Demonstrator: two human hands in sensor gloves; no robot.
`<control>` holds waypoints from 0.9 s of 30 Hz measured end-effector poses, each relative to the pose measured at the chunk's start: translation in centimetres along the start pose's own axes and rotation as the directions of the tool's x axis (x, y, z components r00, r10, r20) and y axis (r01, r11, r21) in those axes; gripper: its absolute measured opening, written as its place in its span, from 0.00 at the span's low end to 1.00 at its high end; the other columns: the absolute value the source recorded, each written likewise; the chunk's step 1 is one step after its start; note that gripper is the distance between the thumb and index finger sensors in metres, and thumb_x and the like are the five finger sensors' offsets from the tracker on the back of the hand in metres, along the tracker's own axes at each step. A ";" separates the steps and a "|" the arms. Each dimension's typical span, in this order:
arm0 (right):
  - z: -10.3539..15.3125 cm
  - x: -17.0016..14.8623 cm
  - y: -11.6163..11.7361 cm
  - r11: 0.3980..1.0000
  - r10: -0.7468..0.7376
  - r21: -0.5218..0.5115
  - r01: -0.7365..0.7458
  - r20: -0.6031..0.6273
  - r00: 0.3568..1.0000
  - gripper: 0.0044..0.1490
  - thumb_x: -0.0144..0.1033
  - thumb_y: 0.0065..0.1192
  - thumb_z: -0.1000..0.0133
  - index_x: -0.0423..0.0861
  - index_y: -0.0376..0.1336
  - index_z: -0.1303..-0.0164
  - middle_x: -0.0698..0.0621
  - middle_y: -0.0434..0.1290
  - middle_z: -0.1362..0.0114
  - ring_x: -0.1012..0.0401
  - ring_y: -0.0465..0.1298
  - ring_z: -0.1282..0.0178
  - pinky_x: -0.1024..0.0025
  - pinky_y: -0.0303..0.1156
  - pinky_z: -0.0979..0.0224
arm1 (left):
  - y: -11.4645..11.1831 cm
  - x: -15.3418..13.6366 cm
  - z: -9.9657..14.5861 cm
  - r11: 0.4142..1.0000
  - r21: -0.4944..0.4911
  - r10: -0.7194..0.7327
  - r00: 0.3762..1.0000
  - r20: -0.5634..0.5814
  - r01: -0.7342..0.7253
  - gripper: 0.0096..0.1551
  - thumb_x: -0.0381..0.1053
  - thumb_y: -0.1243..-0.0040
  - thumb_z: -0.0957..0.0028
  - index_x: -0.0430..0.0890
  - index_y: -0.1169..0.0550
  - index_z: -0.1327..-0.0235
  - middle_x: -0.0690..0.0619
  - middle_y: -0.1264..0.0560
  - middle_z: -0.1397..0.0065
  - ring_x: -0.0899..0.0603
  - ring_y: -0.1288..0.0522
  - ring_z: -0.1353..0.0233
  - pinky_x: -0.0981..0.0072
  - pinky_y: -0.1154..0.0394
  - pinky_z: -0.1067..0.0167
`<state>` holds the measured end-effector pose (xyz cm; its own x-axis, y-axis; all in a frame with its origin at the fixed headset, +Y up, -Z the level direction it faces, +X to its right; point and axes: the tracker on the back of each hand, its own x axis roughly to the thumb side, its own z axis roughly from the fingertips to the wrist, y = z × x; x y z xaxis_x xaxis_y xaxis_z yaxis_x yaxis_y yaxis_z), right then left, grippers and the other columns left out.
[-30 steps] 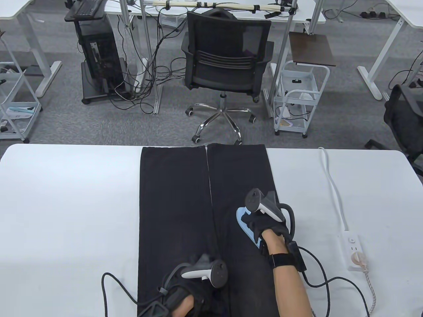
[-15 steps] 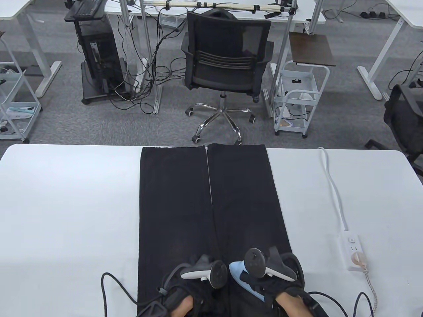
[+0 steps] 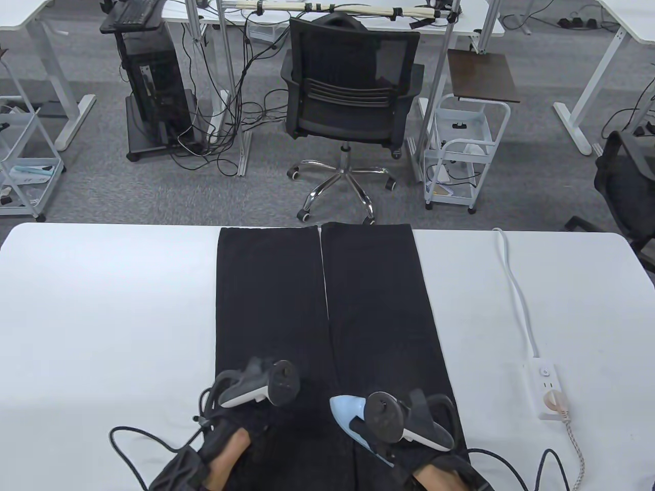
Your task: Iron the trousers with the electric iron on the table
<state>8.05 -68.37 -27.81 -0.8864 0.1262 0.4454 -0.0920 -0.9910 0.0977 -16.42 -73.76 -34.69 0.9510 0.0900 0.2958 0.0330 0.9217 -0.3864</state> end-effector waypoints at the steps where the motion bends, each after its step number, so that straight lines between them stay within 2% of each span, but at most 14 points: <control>1: -0.2 1.8 -0.4 1.000 -0.005 -0.010 0.006 0.048 0.999 0.33 0.54 0.63 0.42 0.38 0.62 0.42 0.59 0.78 0.61 0.67 0.81 0.70 0.63 0.83 0.59 | 0.1 -1.7 0.4 1.000 0.006 0.021 0.999 -0.039 -0.021 0.58 0.57 0.34 0.44 0.42 0.54 0.14 0.28 0.60 0.14 0.18 0.53 0.19 0.18 0.52 0.32; 3: -0.7 4.7 -0.4 1.000 -0.007 -0.005 0.008 0.132 0.991 0.33 0.54 0.63 0.42 0.38 0.62 0.42 0.59 0.78 0.61 0.67 0.81 0.69 0.63 0.83 0.59 | -0.2 -4.8 0.8 0.997 -0.015 0.080 0.992 -0.094 -0.082 0.57 0.56 0.34 0.44 0.43 0.54 0.13 0.27 0.60 0.14 0.17 0.54 0.19 0.17 0.52 0.32; 5: -1.8 8.0 0.9 0.999 -0.005 0.044 -0.005 0.218 0.976 0.34 0.54 0.63 0.42 0.38 0.62 0.42 0.59 0.78 0.61 0.67 0.81 0.69 0.63 0.83 0.59 | -1.2 -7.7 0.9 0.991 -0.022 0.123 0.979 -0.161 -0.128 0.56 0.55 0.34 0.44 0.43 0.53 0.13 0.27 0.60 0.14 0.17 0.54 0.19 0.17 0.52 0.32; 6: -2.0 8.6 1.2 0.998 -0.005 0.057 -0.008 0.231 0.973 0.34 0.54 0.62 0.42 0.38 0.62 0.42 0.59 0.78 0.61 0.67 0.81 0.69 0.63 0.83 0.59 | -1.5 -8.3 0.9 0.990 -0.026 0.130 0.976 -0.173 -0.136 0.55 0.55 0.34 0.43 0.44 0.53 0.13 0.27 0.60 0.14 0.17 0.54 0.19 0.17 0.52 0.32; 8: -3.3 10.9 3.4 0.992 -0.004 0.122 -0.030 0.268 0.963 0.34 0.54 0.62 0.42 0.38 0.62 0.42 0.59 0.78 0.61 0.67 0.81 0.69 0.63 0.83 0.59 | -3.0 -10.1 0.6 0.983 -0.037 0.168 0.965 -0.200 -0.179 0.54 0.55 0.34 0.44 0.44 0.51 0.13 0.27 0.59 0.14 0.17 0.53 0.19 0.17 0.52 0.32; 11: -4.7 12.5 6.2 0.977 0.040 0.192 -0.096 0.275 0.961 0.34 0.54 0.62 0.42 0.38 0.62 0.42 0.59 0.78 0.61 0.67 0.81 0.69 0.64 0.83 0.59 | -4.7 -10.8 0.1 0.965 -0.055 0.241 0.951 -0.192 -0.256 0.53 0.55 0.35 0.44 0.44 0.50 0.14 0.27 0.57 0.15 0.18 0.52 0.19 0.18 0.52 0.32; 14: -6.3 12.4 8.7 0.951 0.096 0.260 -0.166 0.261 0.961 0.34 0.54 0.62 0.42 0.38 0.62 0.42 0.59 0.78 0.61 0.67 0.81 0.69 0.64 0.83 0.59 | -5.5 -11.3 -0.6 0.962 -0.126 0.213 0.956 -0.203 -0.241 0.53 0.55 0.36 0.43 0.47 0.52 0.14 0.30 0.63 0.15 0.20 0.62 0.20 0.17 0.55 0.32; 17: -8.4 11.9 8.4 0.956 0.098 0.246 -0.158 0.241 0.966 0.34 0.54 0.63 0.42 0.38 0.62 0.42 0.59 0.77 0.61 0.67 0.81 0.69 0.63 0.83 0.59 | -5.5 -11.3 -0.8 0.947 -0.150 0.248 0.944 -0.217 -0.284 0.54 0.54 0.35 0.42 0.48 0.54 0.14 0.30 0.65 0.15 0.20 0.65 0.20 0.17 0.57 0.32; 27: -21.8 7.6 7.0 0.968 0.079 0.239 -0.071 -0.024 0.997 0.33 0.54 0.62 0.43 0.38 0.62 0.43 0.59 0.77 0.61 0.67 0.81 0.70 0.63 0.82 0.59 | -5.7 -11.4 -0.6 0.939 -0.162 0.265 0.939 -0.219 -0.303 0.54 0.54 0.37 0.41 0.49 0.57 0.15 0.32 0.68 0.16 0.21 0.67 0.20 0.17 0.57 0.32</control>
<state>-9.21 -75.33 -43.19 -0.9015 0.0463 0.4303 0.0824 -0.9578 0.2755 -27.28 -80.28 -36.44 0.9691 0.2463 -0.0157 -0.2072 0.7773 -0.5941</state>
